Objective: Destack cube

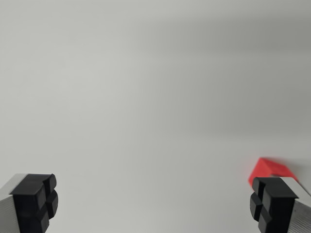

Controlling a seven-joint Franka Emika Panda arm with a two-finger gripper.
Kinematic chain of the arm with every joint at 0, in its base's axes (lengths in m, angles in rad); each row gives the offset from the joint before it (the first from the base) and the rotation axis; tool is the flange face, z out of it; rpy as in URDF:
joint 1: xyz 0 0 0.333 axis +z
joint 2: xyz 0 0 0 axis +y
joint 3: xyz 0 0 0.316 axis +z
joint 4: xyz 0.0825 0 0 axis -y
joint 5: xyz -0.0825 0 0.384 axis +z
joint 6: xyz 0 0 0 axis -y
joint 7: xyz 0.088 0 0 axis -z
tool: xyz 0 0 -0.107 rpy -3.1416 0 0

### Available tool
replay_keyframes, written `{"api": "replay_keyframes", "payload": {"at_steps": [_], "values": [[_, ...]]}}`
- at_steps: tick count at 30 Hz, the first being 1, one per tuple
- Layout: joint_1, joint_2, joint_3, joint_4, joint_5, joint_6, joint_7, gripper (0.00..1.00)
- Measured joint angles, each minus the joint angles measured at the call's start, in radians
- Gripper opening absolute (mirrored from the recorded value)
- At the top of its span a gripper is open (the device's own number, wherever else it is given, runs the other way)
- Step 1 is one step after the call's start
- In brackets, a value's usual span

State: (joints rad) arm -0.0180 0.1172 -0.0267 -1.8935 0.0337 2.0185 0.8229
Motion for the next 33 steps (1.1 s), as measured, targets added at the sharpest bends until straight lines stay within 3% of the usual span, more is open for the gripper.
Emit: {"api": "replay_keyframes", "payload": {"at_steps": [19,33], "values": [[0.0,0.0,-0.002,-0.005,0.0,0.001,0.0,1.0],[-0.007,-0.017,-0.01,-0.053,0.0,0.03,-0.001,1.0]]}}
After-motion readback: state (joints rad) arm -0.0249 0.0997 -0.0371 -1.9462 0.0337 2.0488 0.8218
